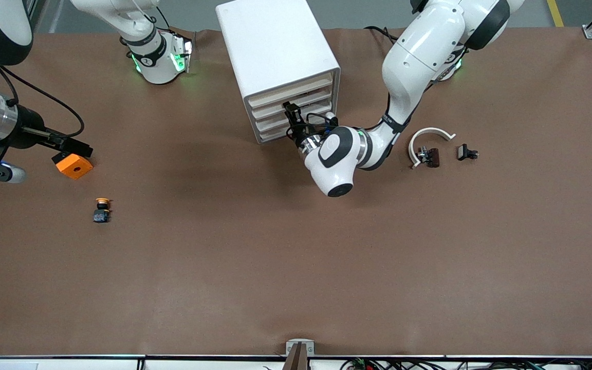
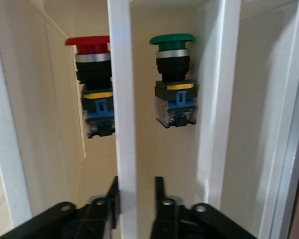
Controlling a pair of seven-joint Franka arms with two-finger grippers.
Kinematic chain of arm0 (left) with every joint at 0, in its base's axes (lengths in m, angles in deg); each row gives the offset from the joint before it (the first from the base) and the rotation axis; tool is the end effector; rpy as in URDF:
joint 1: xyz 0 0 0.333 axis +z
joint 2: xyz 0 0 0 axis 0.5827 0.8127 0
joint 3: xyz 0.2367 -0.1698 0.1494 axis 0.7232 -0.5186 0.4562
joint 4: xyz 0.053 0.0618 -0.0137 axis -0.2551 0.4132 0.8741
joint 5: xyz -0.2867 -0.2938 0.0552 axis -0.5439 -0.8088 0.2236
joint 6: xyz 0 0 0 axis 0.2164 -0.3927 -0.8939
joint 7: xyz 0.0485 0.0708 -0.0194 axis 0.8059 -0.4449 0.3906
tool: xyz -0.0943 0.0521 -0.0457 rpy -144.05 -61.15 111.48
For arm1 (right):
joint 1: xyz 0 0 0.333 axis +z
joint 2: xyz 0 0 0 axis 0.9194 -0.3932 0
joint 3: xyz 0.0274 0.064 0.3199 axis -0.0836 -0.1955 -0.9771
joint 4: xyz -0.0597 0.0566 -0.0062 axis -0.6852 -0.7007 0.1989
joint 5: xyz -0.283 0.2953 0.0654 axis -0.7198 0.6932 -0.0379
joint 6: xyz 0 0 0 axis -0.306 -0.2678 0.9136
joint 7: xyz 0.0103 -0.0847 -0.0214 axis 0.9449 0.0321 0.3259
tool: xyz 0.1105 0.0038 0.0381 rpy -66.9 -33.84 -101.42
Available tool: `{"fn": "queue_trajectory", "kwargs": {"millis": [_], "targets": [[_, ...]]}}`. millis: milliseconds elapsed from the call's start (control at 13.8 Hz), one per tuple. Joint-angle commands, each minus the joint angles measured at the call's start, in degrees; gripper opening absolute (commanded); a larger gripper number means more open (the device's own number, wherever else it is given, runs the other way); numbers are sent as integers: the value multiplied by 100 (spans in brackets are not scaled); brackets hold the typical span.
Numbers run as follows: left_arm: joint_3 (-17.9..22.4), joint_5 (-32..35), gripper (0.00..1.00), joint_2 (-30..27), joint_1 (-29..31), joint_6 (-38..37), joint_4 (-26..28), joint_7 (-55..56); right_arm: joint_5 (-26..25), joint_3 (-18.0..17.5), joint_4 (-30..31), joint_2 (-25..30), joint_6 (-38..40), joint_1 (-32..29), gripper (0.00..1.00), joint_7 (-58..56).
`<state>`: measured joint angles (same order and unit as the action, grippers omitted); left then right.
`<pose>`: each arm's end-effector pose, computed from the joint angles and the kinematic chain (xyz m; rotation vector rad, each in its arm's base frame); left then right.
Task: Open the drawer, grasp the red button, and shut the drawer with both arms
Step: 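Pull the drawer open with the left gripper while the right gripper approaches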
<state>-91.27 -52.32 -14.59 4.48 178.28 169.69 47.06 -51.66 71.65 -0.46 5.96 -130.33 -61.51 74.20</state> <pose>0.4305 -0.5115 0.1747 -1.1248 -1.7516 1.3513 0.5906 0.0380 0.5740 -3.0758 0.5476 0.3162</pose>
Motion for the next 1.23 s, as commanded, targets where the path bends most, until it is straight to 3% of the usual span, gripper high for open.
{"fn": "queue_trajectory", "kwargs": {"millis": [0,217,578,722,1155], "targets": [[19,-74,21,60,-22,-36,-56,70,-59,-4,-112,-45,85,116,100,149],[19,-74,10,60,13,-28,-74,79,-16,-13,-121,-45,76,170,100,543],[89,-13,10,52,188,-28,-118,299,64,-21,-112,-53,6,722,100,2028],[124,5,10,52,268,-10,-126,281,371,-13,-112,-132,-47,916,100,2678],[353,-21,10,95,347,112,-460,211,389,-13,-95,-238,-196,1794,100,4015]]}}
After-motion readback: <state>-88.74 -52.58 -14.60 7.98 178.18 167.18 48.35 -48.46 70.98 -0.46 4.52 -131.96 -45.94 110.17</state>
